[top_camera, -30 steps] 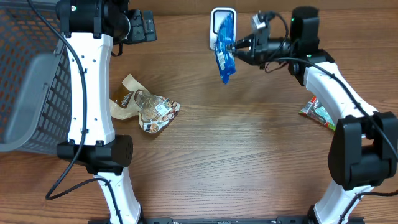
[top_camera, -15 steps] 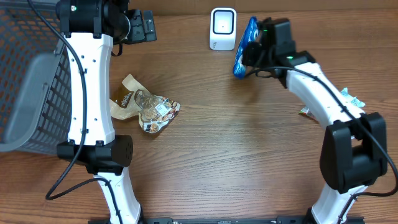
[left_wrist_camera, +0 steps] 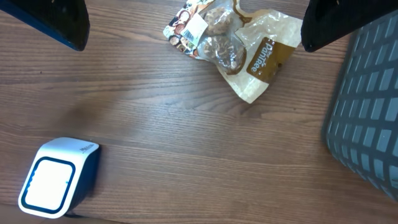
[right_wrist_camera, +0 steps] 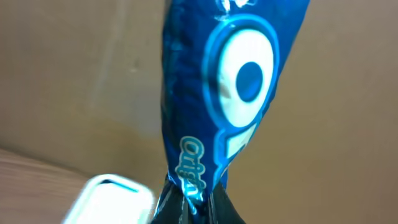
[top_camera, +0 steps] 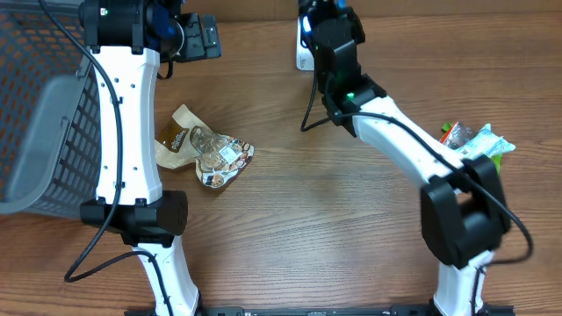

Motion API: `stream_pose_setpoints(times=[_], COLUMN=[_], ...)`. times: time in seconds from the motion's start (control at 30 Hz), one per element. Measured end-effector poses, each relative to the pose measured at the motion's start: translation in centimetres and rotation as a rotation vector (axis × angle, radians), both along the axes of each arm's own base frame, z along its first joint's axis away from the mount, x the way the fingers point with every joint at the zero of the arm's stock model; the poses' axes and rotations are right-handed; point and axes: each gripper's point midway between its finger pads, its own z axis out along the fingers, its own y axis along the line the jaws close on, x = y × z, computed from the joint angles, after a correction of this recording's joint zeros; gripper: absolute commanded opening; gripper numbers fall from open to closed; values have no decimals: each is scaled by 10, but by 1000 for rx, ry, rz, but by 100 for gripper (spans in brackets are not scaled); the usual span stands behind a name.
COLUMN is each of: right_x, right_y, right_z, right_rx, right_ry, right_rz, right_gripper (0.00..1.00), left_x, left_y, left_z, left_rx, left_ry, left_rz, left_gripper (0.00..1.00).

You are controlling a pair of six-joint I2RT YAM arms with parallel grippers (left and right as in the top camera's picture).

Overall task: Scan the item barcode
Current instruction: 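Hold the Oreo pack up in front of the scanner window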

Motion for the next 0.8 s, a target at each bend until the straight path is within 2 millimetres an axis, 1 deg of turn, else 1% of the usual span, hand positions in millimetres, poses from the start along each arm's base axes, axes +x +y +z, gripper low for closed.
stream_pose_setpoints(times=[0.1, 0.2, 0.27, 0.33, 0.4, 0.5, 0.6, 0.8], right_x=[13, 24, 29, 32, 32, 31, 30, 31], right_y=[5, 16, 22, 27, 33, 45, 53, 55], right_z=[-34, -71, -86, -96, -101, -99, -100, -100], right_rx=[-193, -370, -446, -510, -553, -586, -600, -612], right_ry=[23, 34, 7, -13, -12, -41, -54, -67], right_rz=[29, 88, 109, 133, 174, 244, 298, 341], right_gripper=[4, 4, 4, 4, 4, 4, 4, 4], left_x=[0, 0, 0, 0, 0, 0, 0, 0], left_y=[0, 0, 0, 0, 0, 0, 0, 0], left_z=[0, 0, 0, 0, 0, 0, 0, 0], left_rx=[0, 0, 1, 1, 0, 0, 0, 0], left_ry=[0, 0, 0, 0, 0, 0, 0, 0], left_rz=[0, 0, 0, 0, 0, 0, 0, 0], left_gripper=[100, 100, 100, 100, 100, 100, 100, 100])
